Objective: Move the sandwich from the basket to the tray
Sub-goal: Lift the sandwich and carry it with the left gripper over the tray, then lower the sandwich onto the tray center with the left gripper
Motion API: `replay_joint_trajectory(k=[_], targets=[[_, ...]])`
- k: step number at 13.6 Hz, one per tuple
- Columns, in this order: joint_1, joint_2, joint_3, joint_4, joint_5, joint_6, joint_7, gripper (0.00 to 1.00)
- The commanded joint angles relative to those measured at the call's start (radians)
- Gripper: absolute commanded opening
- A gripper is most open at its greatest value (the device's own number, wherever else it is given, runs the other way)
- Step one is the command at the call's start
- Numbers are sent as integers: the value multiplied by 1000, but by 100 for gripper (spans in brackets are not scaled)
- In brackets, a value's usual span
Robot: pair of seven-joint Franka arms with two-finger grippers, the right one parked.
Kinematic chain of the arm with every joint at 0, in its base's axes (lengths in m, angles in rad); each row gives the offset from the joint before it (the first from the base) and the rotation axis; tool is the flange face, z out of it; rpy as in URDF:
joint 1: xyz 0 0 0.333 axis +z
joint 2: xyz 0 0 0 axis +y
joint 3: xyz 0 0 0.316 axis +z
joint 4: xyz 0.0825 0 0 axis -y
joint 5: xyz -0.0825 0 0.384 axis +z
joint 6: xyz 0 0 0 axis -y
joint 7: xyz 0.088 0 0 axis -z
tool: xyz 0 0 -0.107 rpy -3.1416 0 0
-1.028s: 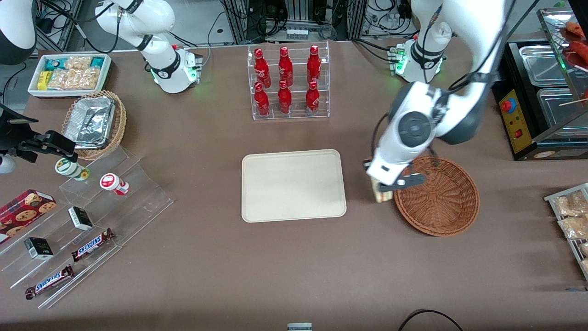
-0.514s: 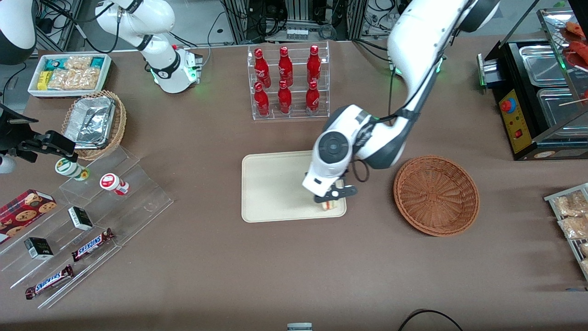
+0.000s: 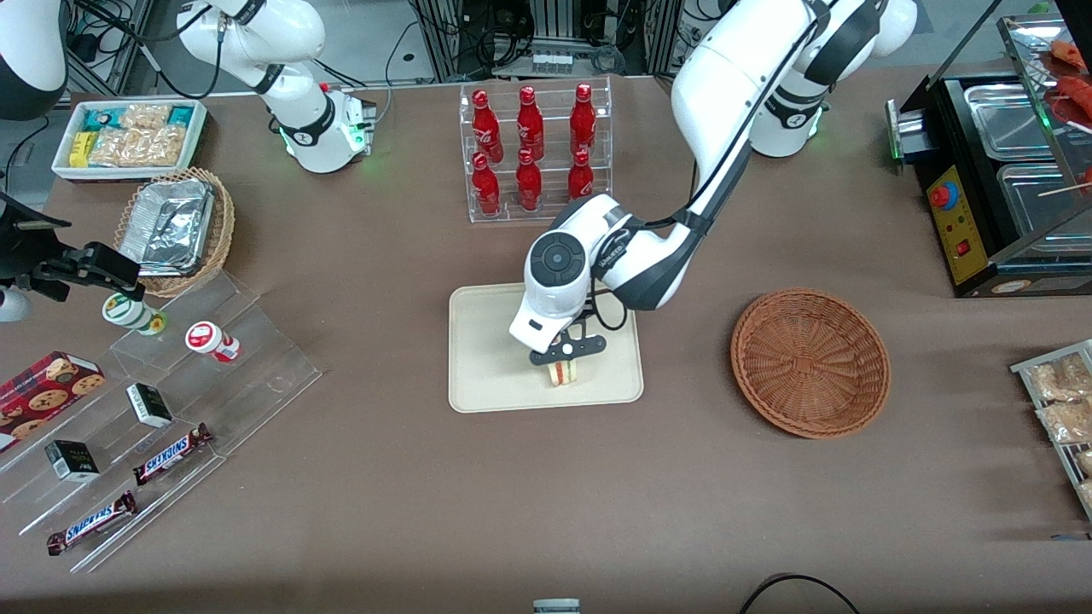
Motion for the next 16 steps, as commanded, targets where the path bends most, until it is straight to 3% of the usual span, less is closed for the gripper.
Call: replay_joint_trajectory(k=[1, 5, 6, 7, 8, 11, 16], targets=[[-25, 35, 20, 38, 27, 21, -32, 0], [-38, 55, 19, 39, 56, 23, -100, 0], [-36, 58, 19, 39, 55, 23, -100, 9], [-36, 59, 19, 39, 55, 24, -100, 69], [-36, 59, 19, 39, 55, 30, -97, 100], [-27, 12, 17, 61, 44, -3, -89, 100], [-1, -85, 14, 131, 41, -213, -71, 100]])
